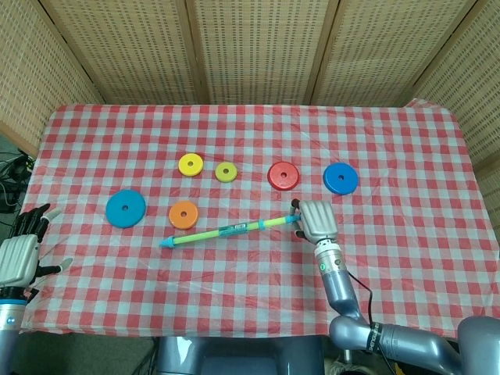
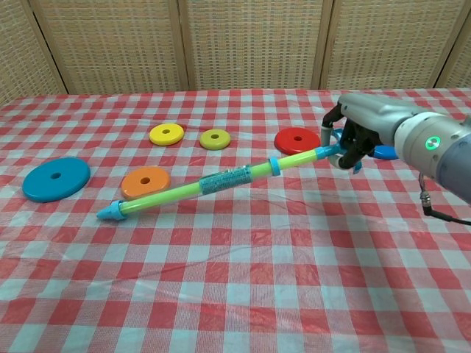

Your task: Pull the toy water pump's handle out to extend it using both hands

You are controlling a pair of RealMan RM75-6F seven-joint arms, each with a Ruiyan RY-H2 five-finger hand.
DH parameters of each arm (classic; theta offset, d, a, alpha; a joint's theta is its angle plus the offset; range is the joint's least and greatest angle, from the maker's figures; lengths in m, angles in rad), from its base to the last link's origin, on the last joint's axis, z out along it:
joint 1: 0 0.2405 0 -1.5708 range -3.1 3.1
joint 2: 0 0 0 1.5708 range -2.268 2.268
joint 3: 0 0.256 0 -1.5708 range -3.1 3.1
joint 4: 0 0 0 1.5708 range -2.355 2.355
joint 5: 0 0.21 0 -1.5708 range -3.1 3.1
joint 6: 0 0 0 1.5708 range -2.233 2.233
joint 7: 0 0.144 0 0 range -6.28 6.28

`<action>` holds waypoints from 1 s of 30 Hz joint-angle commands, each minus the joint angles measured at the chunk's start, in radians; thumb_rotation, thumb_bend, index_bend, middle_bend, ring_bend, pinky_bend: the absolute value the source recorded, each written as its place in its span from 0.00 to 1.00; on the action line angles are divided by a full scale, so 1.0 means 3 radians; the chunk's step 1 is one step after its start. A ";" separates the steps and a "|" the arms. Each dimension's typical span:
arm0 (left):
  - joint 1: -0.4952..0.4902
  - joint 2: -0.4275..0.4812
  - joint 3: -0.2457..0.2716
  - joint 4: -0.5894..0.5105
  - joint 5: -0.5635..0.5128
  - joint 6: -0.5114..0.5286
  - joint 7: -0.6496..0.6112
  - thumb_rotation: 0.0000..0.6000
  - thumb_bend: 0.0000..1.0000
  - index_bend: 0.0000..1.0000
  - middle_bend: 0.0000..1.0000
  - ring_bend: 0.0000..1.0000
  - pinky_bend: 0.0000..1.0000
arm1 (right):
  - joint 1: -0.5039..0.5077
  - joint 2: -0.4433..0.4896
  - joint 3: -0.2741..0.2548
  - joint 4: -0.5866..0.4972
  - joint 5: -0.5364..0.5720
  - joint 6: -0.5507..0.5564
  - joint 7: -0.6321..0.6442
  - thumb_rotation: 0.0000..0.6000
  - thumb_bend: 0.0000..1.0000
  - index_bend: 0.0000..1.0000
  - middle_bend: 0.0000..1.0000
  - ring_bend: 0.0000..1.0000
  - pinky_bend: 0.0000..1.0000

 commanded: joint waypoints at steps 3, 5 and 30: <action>-0.0191 0.0056 -0.0162 -0.0182 -0.0177 -0.0173 0.0189 1.00 0.14 0.17 0.00 0.00 0.00 | 0.0100 0.0148 0.0157 -0.0092 0.0225 -0.0004 -0.0059 1.00 0.62 0.81 1.00 1.00 0.65; -0.0231 0.0061 -0.0197 -0.0220 -0.0234 -0.0209 0.0234 1.00 0.14 0.19 0.00 0.00 0.00 | 0.0120 0.0175 0.0174 -0.0100 0.0272 -0.0018 -0.0066 1.00 0.62 0.81 1.00 1.00 0.65; -0.1708 -0.0550 -0.0859 -0.0112 -0.1649 -0.1054 0.1388 1.00 0.27 0.33 0.00 0.00 0.00 | 0.0423 0.0645 0.0447 -0.0293 0.0936 0.0157 -0.0078 1.00 0.62 0.81 1.00 1.00 0.67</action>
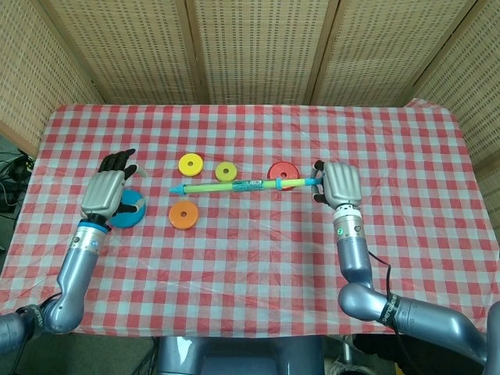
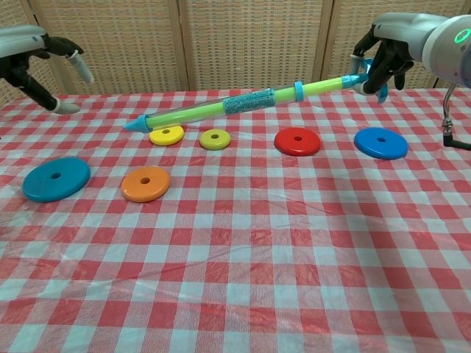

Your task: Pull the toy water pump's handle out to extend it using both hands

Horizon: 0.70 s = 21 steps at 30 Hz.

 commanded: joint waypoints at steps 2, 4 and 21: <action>-0.0226 -0.0119 -0.0067 0.0109 -0.0205 -0.0083 0.0159 1.00 0.27 0.32 0.00 0.00 0.00 | 0.0008 0.0055 -0.0019 -0.0044 0.0041 0.0019 0.0028 1.00 0.62 0.81 1.00 1.00 0.67; -0.0313 -0.0148 -0.0080 0.0124 -0.0295 -0.0094 0.0222 1.00 0.27 0.32 0.00 0.00 0.00 | 0.0009 0.0083 -0.0034 -0.0064 0.0057 0.0024 0.0048 1.00 0.62 0.81 1.00 1.00 0.67; -0.0828 -0.0362 0.0046 0.0309 -0.0903 -0.0259 0.0490 1.00 0.27 0.35 0.00 0.00 0.00 | -0.0006 0.0287 -0.0155 -0.0141 0.0106 -0.0064 0.0286 1.00 0.62 0.81 1.00 1.00 0.67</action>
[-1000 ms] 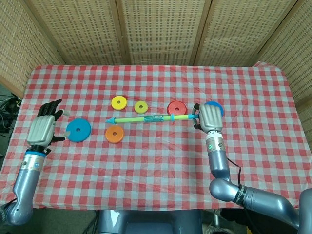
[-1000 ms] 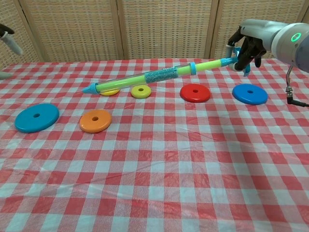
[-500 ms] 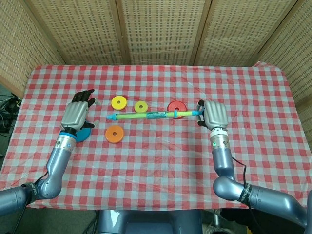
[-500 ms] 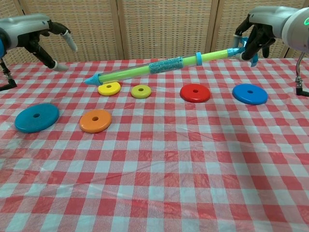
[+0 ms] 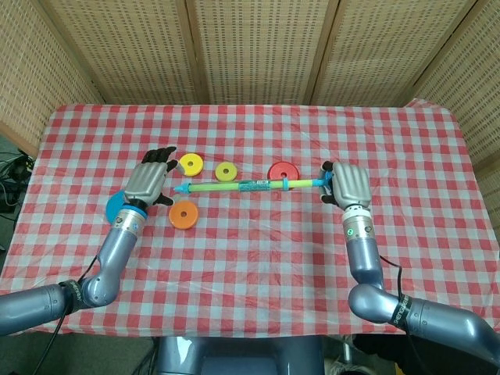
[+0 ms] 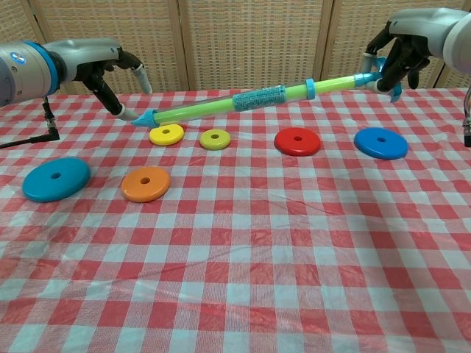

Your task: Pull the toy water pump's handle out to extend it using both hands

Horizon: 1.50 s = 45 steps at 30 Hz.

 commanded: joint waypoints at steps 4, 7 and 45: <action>-0.0113 -0.0110 0.0065 0.0113 -0.0090 0.0049 0.0045 1.00 0.27 0.36 0.00 0.00 0.00 | -0.0008 0.0049 -0.0046 0.0014 0.0014 -0.0063 0.0093 1.00 0.62 0.81 1.00 1.00 0.67; -0.0169 -0.0154 0.0086 0.0171 -0.0108 0.0074 0.0076 1.00 0.27 0.36 0.00 0.00 0.00 | -0.0011 0.0083 -0.0057 0.0011 0.0037 -0.0108 0.0148 1.00 0.62 0.81 1.00 1.00 0.67; -0.0201 -0.0239 0.0276 -0.0013 -0.0053 0.0435 0.0054 1.00 0.36 0.55 0.00 0.00 0.00 | -0.0016 0.0284 -0.0247 -0.0011 0.0086 -0.0131 0.0391 1.00 0.62 0.81 1.00 1.00 0.67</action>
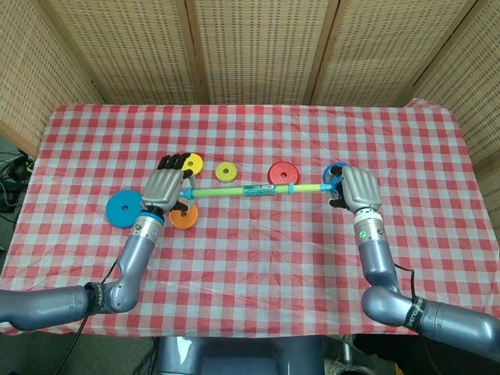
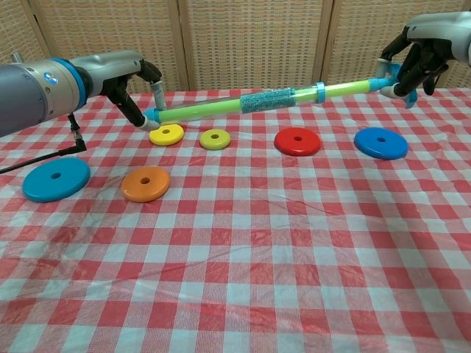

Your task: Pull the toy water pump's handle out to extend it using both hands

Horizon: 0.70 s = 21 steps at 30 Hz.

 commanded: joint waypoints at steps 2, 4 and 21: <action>0.0073 0.0051 0.0064 -0.0071 0.0056 0.0042 -0.0029 1.00 0.36 0.55 0.00 0.00 0.00 | -0.0010 0.0002 -0.0023 0.0078 0.0028 -0.0033 0.0034 1.00 0.62 0.81 1.00 1.00 0.67; 0.0120 0.0076 0.0100 -0.0098 0.0099 0.0058 -0.0063 1.00 0.36 0.55 0.00 0.00 0.00 | -0.0016 0.0001 -0.0040 0.0123 0.0038 -0.0051 0.0046 1.00 0.62 0.81 1.00 1.00 0.67; 0.0502 0.0266 0.0379 0.0068 0.0424 0.0035 -0.0349 1.00 0.36 0.56 0.00 0.00 0.00 | -0.0176 0.0058 -0.0114 0.0498 0.0113 -0.0187 0.0266 1.00 0.62 0.81 1.00 1.00 0.67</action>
